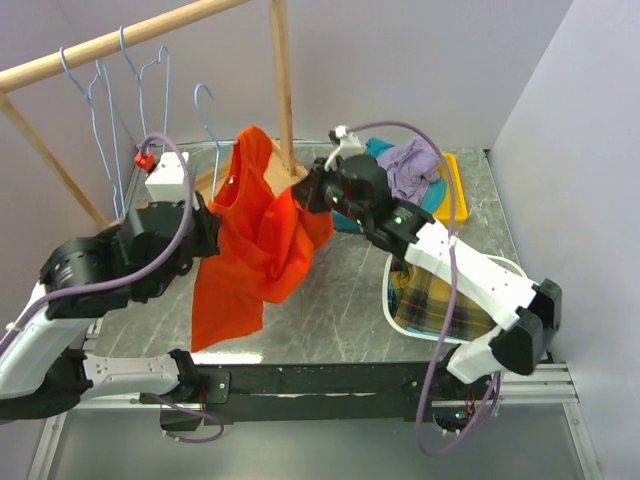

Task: Place the t-shirt on the hanger
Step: Place the hanger at the clothesline.

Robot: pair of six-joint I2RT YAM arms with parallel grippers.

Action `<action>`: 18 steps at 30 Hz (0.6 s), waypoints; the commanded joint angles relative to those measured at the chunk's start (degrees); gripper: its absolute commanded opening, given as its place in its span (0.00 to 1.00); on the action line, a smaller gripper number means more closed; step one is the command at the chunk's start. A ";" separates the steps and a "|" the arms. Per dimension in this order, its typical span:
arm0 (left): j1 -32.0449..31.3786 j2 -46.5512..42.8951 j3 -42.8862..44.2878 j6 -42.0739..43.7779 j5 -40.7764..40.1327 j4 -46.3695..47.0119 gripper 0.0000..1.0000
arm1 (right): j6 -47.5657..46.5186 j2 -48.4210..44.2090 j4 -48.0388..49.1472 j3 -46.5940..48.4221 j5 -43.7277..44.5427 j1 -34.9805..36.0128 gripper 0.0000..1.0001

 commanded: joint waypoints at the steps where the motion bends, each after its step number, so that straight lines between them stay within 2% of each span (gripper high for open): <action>1: 0.03 5.27 6.72 -3.34 -10.83 -1.50 0.01 | 3.42 5.72 -0.47 10.25 -12.37 -2.98 0.00; 4: 0.12 8.26 7.96 -3.52 -13.48 -2.12 0.01 | 5.71 11.17 3.31 14.74 -16.78 -4.57 0.00; 7: 0.73 10.03 6.83 -1.86 -14.99 2.70 0.01 | 7.11 17.15 5.42 20.88 -18.11 -5.89 0.00; 12: 9.51 12.49 2.17 4.47 -8.14 16.56 0.01 | 9.83 26.73 10.26 28.28 -21.89 -8.35 0.00; 18: 11.11 19.42 4.44 7.81 -14.70 22.05 0.01 | 13.88 36.66 16.41 37.77 -25.06 -10.28 0.00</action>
